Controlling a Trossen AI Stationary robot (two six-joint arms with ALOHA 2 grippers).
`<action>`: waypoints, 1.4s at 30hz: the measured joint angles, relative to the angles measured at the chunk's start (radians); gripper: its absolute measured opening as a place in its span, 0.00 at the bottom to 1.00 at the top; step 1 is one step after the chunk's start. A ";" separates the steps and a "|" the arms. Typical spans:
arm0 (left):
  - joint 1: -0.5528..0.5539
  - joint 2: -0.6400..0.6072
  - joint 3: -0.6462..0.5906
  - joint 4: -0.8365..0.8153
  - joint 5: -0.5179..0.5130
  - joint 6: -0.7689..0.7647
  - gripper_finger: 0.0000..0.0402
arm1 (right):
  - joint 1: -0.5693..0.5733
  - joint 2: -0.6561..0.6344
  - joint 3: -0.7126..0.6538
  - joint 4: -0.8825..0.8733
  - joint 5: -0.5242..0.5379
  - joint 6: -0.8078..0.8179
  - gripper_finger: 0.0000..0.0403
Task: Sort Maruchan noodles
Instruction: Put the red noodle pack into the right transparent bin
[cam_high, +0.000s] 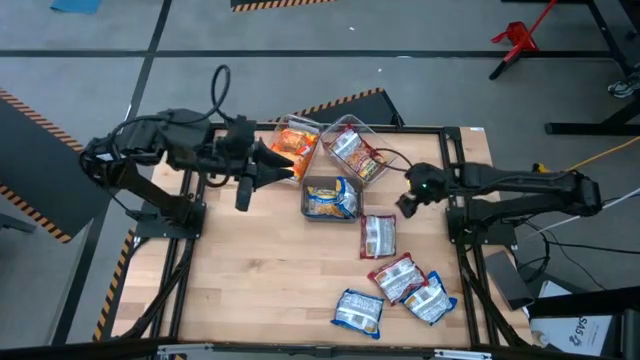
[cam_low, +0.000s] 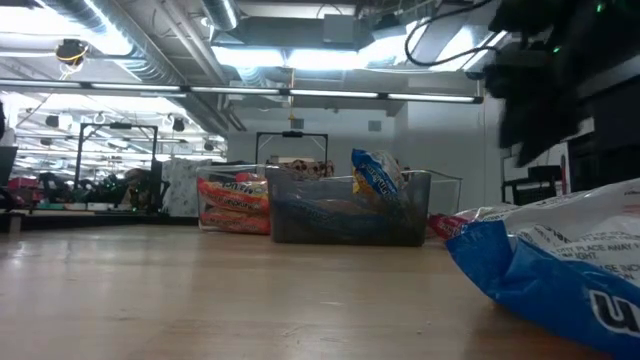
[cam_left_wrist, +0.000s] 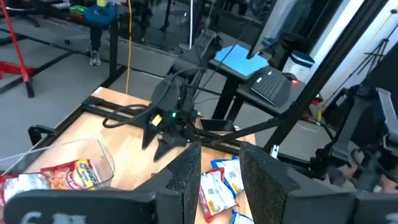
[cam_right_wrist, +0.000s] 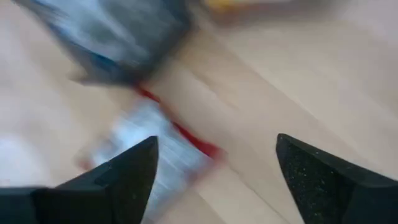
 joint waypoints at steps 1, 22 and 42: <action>-0.003 -0.005 0.000 -0.001 0.000 0.000 0.26 | 0.005 0.006 0.042 -0.102 0.032 0.013 0.75; -0.076 -0.007 0.000 -0.024 0.000 0.036 0.26 | 0.360 0.345 0.028 -0.095 0.189 0.597 0.01; -0.154 -0.007 0.000 -0.035 0.000 0.061 0.26 | 0.449 0.828 0.534 0.371 0.041 0.072 0.00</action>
